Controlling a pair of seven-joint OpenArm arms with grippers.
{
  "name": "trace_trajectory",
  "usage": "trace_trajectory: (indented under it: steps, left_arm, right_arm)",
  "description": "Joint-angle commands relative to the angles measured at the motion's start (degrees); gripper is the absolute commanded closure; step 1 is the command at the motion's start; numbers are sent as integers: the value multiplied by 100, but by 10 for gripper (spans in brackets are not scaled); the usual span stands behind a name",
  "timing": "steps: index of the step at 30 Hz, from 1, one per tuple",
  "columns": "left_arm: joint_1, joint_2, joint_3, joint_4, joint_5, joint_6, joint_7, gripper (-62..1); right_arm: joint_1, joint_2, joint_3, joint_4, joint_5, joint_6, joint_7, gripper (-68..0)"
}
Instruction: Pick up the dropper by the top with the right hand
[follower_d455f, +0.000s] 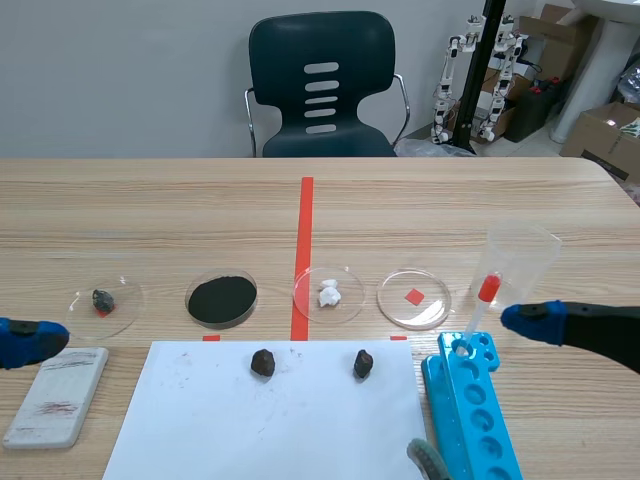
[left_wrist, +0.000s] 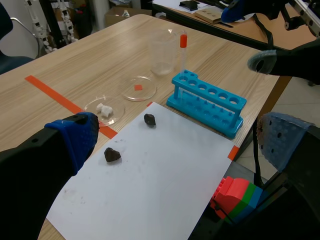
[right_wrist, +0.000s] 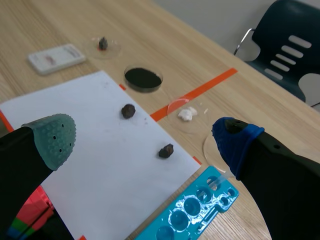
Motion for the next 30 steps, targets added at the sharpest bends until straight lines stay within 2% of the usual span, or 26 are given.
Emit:
trace_trajectory:
  steps: [1, 2, 7, 13, 30]
  left_arm:
    - [57, 44, 22, 44, -57, -17, -118, -623]
    - [57, 44, 22, 44, -57, -17, -116, -623]
    - [57, 44, 22, 44, -57, -17, -116, -623]
    - [55, 44, 22, 44, -55, -17, -116, -623]
    - [55, 44, 22, 44, -55, -17, -116, -623]
  right_arm:
    - [-225, -2, 20, 127, 94, -184, 317, -569]
    - [-378, -2, 22, 127, 94, -437, 527, -569]
    - [-538, -2, 22, 111, 111, -496, 560, -569]
    - [-905, -2, 33, 109, 310, -970, 787, -569]
    - [-837, -2, 33, 109, 308, -966, 540, -569]
